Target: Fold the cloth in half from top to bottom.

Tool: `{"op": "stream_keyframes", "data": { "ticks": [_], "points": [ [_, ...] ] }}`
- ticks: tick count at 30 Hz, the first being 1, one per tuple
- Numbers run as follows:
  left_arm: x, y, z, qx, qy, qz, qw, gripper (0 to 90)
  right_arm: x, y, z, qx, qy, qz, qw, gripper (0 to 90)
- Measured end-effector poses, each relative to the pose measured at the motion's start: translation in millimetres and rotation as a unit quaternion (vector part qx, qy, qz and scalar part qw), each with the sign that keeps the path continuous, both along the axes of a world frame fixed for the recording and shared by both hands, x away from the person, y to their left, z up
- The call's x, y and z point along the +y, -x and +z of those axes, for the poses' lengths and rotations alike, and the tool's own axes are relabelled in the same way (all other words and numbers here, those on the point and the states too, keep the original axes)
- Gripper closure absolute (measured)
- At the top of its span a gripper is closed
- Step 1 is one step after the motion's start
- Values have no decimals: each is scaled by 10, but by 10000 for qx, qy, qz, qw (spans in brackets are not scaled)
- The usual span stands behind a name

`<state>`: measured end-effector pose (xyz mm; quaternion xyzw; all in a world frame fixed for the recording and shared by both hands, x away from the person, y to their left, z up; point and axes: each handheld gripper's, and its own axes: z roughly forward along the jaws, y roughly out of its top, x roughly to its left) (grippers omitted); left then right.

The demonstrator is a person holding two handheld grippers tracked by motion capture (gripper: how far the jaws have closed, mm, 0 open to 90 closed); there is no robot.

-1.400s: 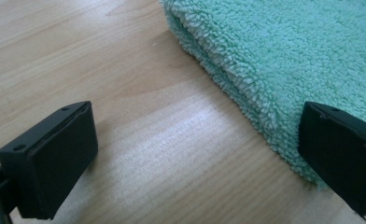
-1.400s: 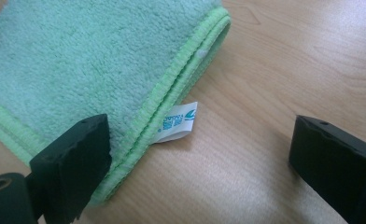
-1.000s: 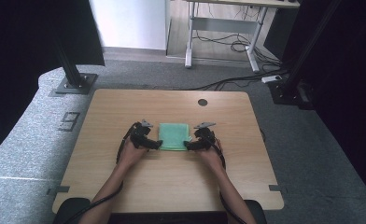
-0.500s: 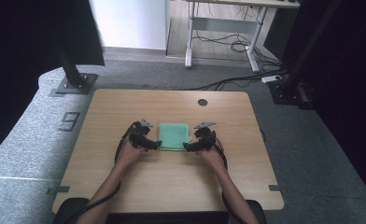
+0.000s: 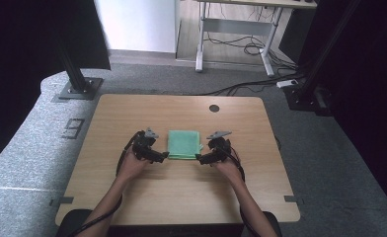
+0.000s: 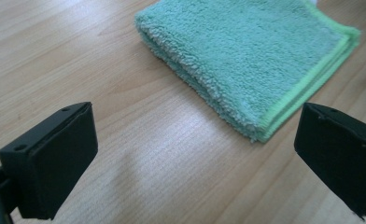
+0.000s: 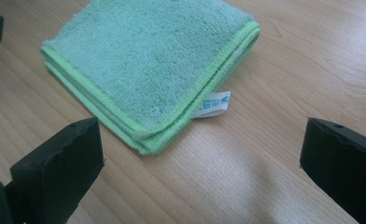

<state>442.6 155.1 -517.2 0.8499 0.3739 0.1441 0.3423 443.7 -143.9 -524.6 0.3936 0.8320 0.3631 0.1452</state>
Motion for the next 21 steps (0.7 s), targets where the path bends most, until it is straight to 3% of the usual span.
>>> {"op": "stream_keyframes", "data": {
  "ticks": [21],
  "points": [
    [178, 305, 129, -193, -44, -50, 9998, 0, -153, 293, 147, -179, 36, 142, 9997, 0]
  ]
}}
